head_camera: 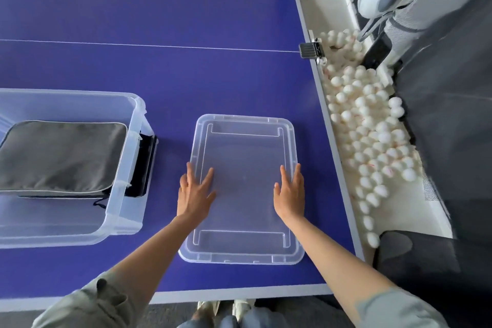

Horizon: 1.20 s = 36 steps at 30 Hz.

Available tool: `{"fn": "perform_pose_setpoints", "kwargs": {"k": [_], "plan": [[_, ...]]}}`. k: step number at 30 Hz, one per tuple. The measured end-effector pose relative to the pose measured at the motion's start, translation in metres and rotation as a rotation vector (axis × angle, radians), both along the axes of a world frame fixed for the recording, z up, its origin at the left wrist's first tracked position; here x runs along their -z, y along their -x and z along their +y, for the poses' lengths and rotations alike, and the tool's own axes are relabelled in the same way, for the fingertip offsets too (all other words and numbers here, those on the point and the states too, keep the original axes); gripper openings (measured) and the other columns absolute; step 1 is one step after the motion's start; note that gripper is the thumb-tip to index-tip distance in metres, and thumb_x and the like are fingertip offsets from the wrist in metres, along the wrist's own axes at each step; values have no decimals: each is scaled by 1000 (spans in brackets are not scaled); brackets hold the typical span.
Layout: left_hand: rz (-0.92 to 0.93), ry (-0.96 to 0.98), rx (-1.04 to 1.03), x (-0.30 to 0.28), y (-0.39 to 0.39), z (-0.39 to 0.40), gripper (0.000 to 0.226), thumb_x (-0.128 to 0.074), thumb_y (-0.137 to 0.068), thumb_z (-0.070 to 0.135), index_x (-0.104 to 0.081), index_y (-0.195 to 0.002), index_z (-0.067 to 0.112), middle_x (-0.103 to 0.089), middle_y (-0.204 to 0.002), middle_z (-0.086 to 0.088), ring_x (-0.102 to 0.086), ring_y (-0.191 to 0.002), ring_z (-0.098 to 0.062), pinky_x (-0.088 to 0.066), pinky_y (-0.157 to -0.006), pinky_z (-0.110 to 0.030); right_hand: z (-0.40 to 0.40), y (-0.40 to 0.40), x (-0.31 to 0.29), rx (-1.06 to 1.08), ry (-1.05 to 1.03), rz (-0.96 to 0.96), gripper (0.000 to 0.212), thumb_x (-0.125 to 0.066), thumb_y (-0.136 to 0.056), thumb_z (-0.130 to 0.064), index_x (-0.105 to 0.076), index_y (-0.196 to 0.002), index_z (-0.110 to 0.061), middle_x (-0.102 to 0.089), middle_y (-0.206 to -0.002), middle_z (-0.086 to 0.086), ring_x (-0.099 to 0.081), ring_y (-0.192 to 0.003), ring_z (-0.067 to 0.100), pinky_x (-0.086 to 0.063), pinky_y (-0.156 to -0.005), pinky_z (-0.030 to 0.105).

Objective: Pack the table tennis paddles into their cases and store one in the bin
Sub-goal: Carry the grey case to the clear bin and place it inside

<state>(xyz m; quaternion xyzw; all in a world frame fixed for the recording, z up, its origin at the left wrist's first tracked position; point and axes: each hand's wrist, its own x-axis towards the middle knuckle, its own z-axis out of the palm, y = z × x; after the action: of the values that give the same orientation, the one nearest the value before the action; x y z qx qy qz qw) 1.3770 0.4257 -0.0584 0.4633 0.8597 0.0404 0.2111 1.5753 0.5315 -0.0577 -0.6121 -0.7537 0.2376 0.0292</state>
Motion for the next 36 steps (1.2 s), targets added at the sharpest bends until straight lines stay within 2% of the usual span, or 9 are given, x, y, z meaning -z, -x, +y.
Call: {"fn": "perform_pose_setpoints", "kwargs": {"k": [4, 7, 10, 14, 18, 22, 28, 34, 36], "plan": [[-78, -47, -136, -5, -2, 8, 59, -62, -89, 28, -35, -142, 33, -1, -157, -15, -19, -133, -38, -32, -105, -46, 8, 11, 4, 241, 24, 267, 48, -51, -95, -8, -42, -142, -15, -14, -158, 13, -13, -146, 31, -21, -117, 39], [-223, -94, -356, -14, -6, 21, 68, -72, -79, 11, -42, -138, 27, -11, -155, -11, -19, -135, -35, -27, -108, -45, 21, 15, 1, 484, 91, 496, 50, -61, -84, 2, -54, -132, -9, -37, -149, 16, -33, -139, 29, -30, -113, 40], [-311, -138, -513, -18, -8, 28, 87, -74, -71, 4, -31, -143, 28, -19, -151, -7, -25, -133, -31, -27, -108, -42, 29, 14, -5, 692, 146, 622, 51, -62, -82, 6, -57, -129, -13, -51, -139, 10, -48, -129, 27, -46, -102, 39], [-406, -112, -709, -21, -6, 33, 104, -77, -72, 9, -10, -151, 21, -24, -149, -7, -26, -133, -32, -27, -109, -43, 35, 13, -10, 787, 194, 706, 52, -61, -83, 6, -56, -129, -17, -53, -139, 5, -51, -125, 25, -45, -88, 27], [-418, -1, -785, -23, -7, 29, 100, -79, -72, 28, -16, -149, 20, -24, -146, -7, -25, -133, -31, -30, -105, -46, 36, 16, -14, 771, 250, 654, 57, -64, -84, -1, -47, -137, -16, -47, -144, 5, -50, -126, 28, -47, -93, 36], [-408, -45, -822, -22, -8, 25, 78, -77, -74, 32, -33, -138, 26, -32, -139, -11, -31, -126, -33, -34, -102, -46, 35, 15, -14, 774, 274, 609, 59, -64, -86, -5, -44, -140, -16, -45, -146, 5, -50, -127, 30, -47, -98, 42], [-421, -78, -765, -41, -3, 33, 85, -76, -73, 39, -26, -142, 34, -45, -137, -12, -32, -127, -35, -36, -103, -47, 45, 13, -28, 791, 263, 665, 61, -71, -83, -11, -45, -138, -12, -46, -144, 8, -50, -127, 32, -47, -97, 44], [-366, -222, -732, -98, 4, 53, 90, -77, -74, 38, -24, -146, 29, -42, -138, -15, -30, -128, -36, -33, -106, -44, 80, 24, -77, 720, 213, 762, 61, -74, -80, -13, -48, -136, -11, -49, -143, 9, -50, -127, 31, -48, -97, 46], [-314, -267, -725, -124, 13, 59, 89, -75, -76, 38, -22, -147, 28, -41, -138, -16, -30, -128, -38, -34, -105, -44, 95, 36, -100, 670, 187, 795, 61, -75, -79, -12, -50, -135, -11, -51, -141, 8, -52, -125, 30, -49, -95, 41]]}}
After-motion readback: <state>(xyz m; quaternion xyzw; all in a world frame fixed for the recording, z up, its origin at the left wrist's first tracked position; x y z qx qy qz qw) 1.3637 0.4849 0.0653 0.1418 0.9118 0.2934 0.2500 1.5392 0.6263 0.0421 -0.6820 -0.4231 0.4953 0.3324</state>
